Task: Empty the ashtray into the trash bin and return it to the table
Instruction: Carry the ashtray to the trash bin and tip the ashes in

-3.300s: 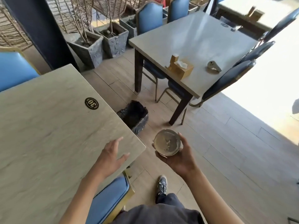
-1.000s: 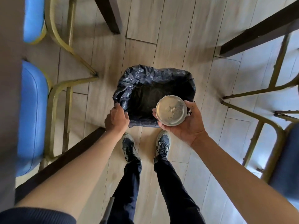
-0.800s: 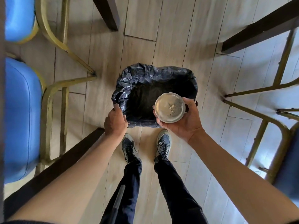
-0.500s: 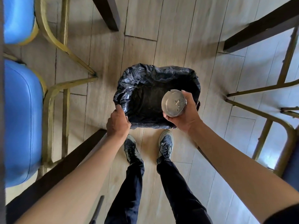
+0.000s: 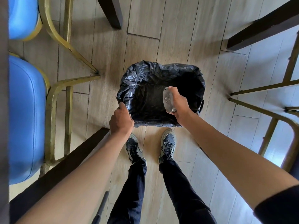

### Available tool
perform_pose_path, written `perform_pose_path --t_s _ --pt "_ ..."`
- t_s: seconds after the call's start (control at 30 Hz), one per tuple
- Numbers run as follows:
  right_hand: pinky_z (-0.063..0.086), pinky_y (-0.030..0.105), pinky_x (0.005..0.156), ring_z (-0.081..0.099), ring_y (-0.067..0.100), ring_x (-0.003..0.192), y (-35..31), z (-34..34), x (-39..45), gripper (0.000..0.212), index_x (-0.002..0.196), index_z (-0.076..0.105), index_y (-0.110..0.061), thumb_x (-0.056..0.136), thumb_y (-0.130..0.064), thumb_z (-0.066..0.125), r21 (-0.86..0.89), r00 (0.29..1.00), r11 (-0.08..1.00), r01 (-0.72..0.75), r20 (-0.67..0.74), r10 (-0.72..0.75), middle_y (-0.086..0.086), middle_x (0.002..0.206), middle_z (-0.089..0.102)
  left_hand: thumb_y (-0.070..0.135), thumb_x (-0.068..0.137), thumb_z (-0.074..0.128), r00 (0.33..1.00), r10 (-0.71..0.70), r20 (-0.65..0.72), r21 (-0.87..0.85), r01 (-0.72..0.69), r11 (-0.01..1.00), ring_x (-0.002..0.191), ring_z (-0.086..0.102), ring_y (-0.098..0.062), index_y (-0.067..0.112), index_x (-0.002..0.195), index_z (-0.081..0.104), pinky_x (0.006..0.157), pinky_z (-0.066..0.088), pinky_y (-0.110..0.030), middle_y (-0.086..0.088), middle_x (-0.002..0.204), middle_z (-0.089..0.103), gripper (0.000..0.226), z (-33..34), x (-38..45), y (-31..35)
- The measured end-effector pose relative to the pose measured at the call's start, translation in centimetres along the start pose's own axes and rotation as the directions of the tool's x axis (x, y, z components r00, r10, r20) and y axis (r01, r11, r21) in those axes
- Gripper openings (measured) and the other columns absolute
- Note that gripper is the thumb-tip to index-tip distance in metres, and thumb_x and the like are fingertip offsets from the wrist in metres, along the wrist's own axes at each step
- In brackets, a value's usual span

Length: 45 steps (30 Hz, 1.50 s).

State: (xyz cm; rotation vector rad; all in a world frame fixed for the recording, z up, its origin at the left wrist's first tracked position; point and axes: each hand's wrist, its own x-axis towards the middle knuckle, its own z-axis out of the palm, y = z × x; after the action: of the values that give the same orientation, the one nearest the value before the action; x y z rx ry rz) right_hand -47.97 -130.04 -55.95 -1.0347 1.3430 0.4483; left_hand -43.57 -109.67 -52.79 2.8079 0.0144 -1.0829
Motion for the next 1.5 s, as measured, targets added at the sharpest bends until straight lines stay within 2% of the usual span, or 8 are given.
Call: perform_pose_path --t_s 0.17,0.3,0.5,0.8,1.1,1.2,1.37,1.5 --pt "0.057 0.05 0.089 0.067 0.031 0.109 0.5 0.6 -0.1 0.077 0.125 0.061 -0.017 0.073 -0.074 0.063 -0.162 0.986 0.981 0.105 -0.108 -0.124 0.014 0.123 0.069 0.009 0.092 0.064 1.0 -0.012 0.009 0.008 0.012 1.0 0.093 0.068 -0.038 0.005 0.119 0.044 0.066 0.042 -0.038 -0.016 0.109 0.067 0.034 -0.1 -0.1 0.3" --pt "0.053 0.046 0.084 0.061 0.027 0.096 0.4 1.0 -0.4 0.082 0.125 0.058 -0.014 0.072 -0.077 0.062 -0.168 0.982 0.977 0.132 -0.113 -0.152 0.02 0.127 0.068 0.01 0.092 0.064 1.0 -0.018 0.012 0.0 0.018 1.0 0.093 0.068 -0.037 0.005 0.122 0.044 0.066 0.042 -0.037 -0.016 0.109 0.067 0.037 0.0 -0.1 0.2" --pt "0.05 0.051 0.106 0.059 0.029 0.119 0.4 1.1 -1.1 0.079 0.13 0.053 -0.014 0.078 -0.073 0.058 -0.262 0.972 0.952 0.16 -0.128 -0.199 0.009 0.129 0.061 0.009 0.091 0.065 1.0 -0.024 0.005 -0.014 0.024 1.0 0.091 0.069 -0.037 0.005 0.122 0.044 0.067 0.048 -0.04 -0.016 0.108 0.068 0.038 0.1 0.0 0.2" --pt "0.049 0.046 0.102 0.055 0.025 0.119 0.7 1.4 -0.7 0.062 0.128 0.048 -0.015 0.093 -0.064 0.058 -0.338 0.969 0.923 0.182 -0.099 -0.227 0.006 0.128 0.056 0.009 0.09 0.066 0.999 -0.035 0.003 -0.016 0.035 0.999 0.092 0.068 -0.037 0.005 0.122 0.045 0.064 0.043 -0.037 -0.017 0.11 0.067 0.038 0.3 0.1 0.2" --pt "0.04 0.046 0.118 0.044 0.027 0.141 1.5 1.5 -0.2 0.096 0.155 0.028 -0.008 0.088 -0.066 0.064 -0.236 0.977 0.96 0.149 -0.117 -0.18 0.009 0.154 0.042 0.008 0.09 0.066 0.999 -0.035 0.001 -0.038 0.035 0.999 0.092 0.069 -0.038 0.005 0.121 0.045 0.064 0.045 -0.037 -0.017 0.109 0.067 0.037 0.7 0.2 0.0" --pt "0.042 0.044 0.116 0.046 0.024 0.137 1.7 1.4 -0.3 0.092 0.153 0.032 -0.009 0.089 -0.067 0.064 -0.237 0.979 0.961 0.144 -0.11 -0.174 0.005 0.147 0.044 0.008 0.089 0.067 0.999 -0.034 -0.007 -0.046 0.034 0.998 0.092 0.069 -0.037 0.005 0.121 0.045 0.065 0.046 -0.037 -0.017 0.11 0.067 0.038 0.7 0.2 -0.1" --pt "0.054 0.042 0.099 0.057 0.027 0.121 1.7 1.6 -0.7 0.085 0.139 0.039 -0.014 0.077 -0.06 0.074 -0.404 0.919 0.876 0.262 -0.172 -0.354 0.006 0.131 0.055 0.008 0.09 0.066 0.999 -0.036 -0.017 -0.061 0.035 0.998 0.091 0.069 -0.037 0.005 0.121 0.046 0.063 0.044 -0.037 -0.016 0.11 0.067 0.037 0.8 0.2 0.0" --pt "0.047 0.034 0.095 0.047 0.023 0.121 2.4 2.4 -0.9 0.086 0.136 0.038 -0.015 0.071 -0.046 0.086 -0.548 0.862 0.742 0.386 -0.072 -0.501 0.001 0.127 0.047 0.007 0.09 0.066 0.999 -0.037 -0.017 -0.068 0.036 0.997 0.091 0.069 -0.037 0.005 0.121 0.046 0.064 0.045 -0.037 -0.016 0.11 0.067 0.037 0.8 0.2 0.0"
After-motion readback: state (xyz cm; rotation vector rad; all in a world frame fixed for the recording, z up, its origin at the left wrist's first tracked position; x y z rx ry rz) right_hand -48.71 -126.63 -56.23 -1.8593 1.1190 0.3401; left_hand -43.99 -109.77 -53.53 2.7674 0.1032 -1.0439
